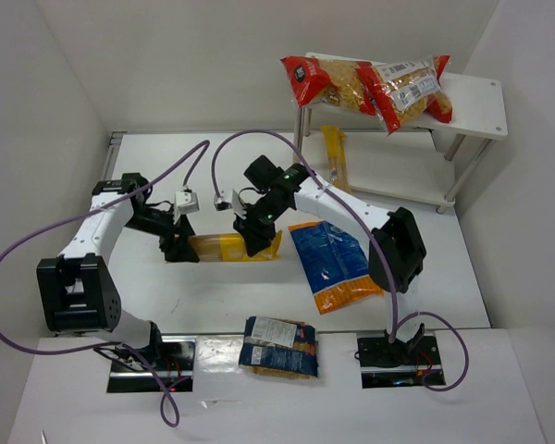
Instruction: Place and organize the pasta boxes and bags onto the shelf
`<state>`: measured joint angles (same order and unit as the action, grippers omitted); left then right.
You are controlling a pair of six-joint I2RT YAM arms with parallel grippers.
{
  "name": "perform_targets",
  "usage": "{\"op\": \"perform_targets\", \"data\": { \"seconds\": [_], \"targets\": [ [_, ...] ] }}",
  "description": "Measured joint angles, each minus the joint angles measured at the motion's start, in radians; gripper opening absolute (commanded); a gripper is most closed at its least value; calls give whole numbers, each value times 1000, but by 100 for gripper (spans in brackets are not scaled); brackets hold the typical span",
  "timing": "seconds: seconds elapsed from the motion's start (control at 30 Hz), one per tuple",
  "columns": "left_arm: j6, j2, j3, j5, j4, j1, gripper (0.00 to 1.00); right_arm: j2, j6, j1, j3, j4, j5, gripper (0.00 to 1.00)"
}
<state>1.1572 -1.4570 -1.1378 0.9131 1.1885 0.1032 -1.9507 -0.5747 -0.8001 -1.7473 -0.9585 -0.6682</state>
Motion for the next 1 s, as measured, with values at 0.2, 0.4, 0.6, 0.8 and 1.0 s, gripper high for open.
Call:
{"op": "perform_targets", "data": {
  "seconds": [0.2,0.4,0.6,0.8,1.0],
  "targets": [
    [72,-32,-14,14,55,-9,85,5,-1,31,-2,-1,-3,0],
    [102,-33,-14,44,49,-20,85,11,-5,75,-29,-8,-11,0],
    [114,-64,-26,55,54,-35,86,15,-6,80,-45,-30,-25,0],
    [95,-117,-31,53,39,-70,86,15,-3,90,-70,-76,-32,0],
    [74,-130,-50,53,31,-78,86,15,-4,92,-124,-101,-43,0]
  ]
}}
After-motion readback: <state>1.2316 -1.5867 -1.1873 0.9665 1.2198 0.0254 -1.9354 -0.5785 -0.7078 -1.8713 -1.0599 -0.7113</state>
